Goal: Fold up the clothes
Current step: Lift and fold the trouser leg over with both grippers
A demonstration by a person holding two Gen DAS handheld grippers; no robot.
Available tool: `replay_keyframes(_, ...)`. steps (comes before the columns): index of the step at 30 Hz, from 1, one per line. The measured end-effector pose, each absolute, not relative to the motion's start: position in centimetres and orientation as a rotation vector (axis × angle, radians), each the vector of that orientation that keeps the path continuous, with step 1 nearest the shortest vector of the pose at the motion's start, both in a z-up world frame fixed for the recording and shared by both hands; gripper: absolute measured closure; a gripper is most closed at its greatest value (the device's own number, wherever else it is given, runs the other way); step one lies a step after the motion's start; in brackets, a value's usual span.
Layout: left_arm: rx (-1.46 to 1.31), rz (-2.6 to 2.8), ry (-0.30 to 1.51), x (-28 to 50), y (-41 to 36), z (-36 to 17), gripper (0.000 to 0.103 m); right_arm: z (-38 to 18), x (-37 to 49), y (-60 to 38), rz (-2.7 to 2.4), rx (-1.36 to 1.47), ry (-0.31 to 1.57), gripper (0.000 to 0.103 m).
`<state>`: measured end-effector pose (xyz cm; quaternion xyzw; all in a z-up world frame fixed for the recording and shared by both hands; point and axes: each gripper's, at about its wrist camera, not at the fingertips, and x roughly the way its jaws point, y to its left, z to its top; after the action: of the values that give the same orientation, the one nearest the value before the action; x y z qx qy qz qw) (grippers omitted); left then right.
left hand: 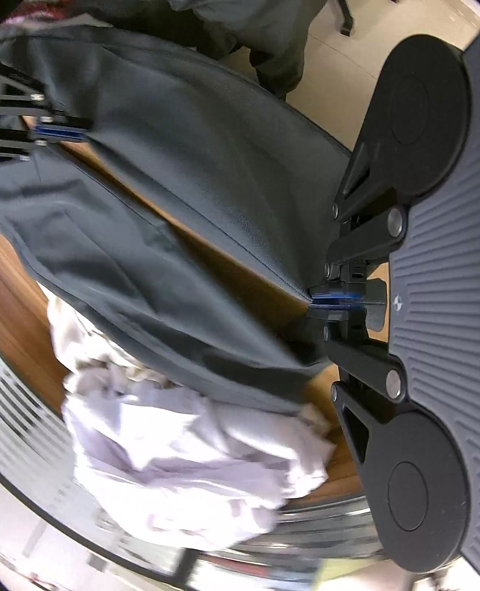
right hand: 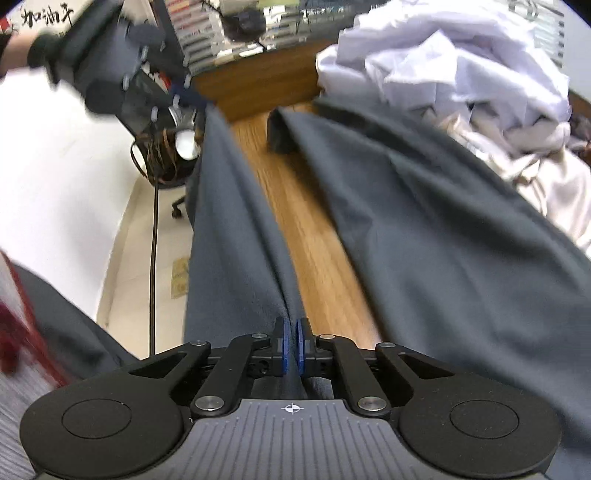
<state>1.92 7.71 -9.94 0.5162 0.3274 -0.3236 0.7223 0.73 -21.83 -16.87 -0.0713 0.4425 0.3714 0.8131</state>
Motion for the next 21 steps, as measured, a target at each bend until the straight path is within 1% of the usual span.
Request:
replay_keyframes(4, 1.058, -0.631, 0.811, 1.3, 10.3, -8.6, 0.1, -13.7, 1.5, -20.6, 0.879, -0.095, 0.953, 0.097)
replay_keyframes(7, 1.091, -0.605, 0.855, 2.7, 12.4, -8.0, 0.099, -11.5, 2.5, -19.3, 0.893, -0.1, 0.914, 0.097)
replay_keyframes(9, 1.125, -0.582, 0.881, 4.7, 12.8, -8.6, 0.099, -11.3, 3.9, -18.2, 0.857, -0.125, 0.886, 0.097)
replay_keyframes(14, 1.191, -0.512, 0.9, 11.2, 11.0, -11.6, 0.099, -14.1, 7.7, -15.1, 0.753, -0.252, 0.886, 0.097)
replay_keyframes(17, 1.221, -0.516, 0.901, 14.1, 9.6, -13.2, 0.097, -16.0, 9.1, -15.0, 0.697, -0.244, 0.912, 0.095)
replay_keyframes(19, 1.217, -0.516, 0.909, 15.5, 8.8, -14.2, 0.092, -16.6, 9.6, -15.7, 0.645, -0.217, 0.927, 0.086)
replay_keyframes(20, 1.211, -0.513, 0.913, 15.9, 8.6, -14.6, 0.089, -16.7, 9.7, -16.2, 0.618, -0.198, 0.93, 0.087)
replay_keyframes(21, 1.198, -0.505, 0.909, 16.3, 8.3, -14.8, 0.085, -16.5, 9.7, -16.8, 0.595, -0.175, 0.933, 0.08)
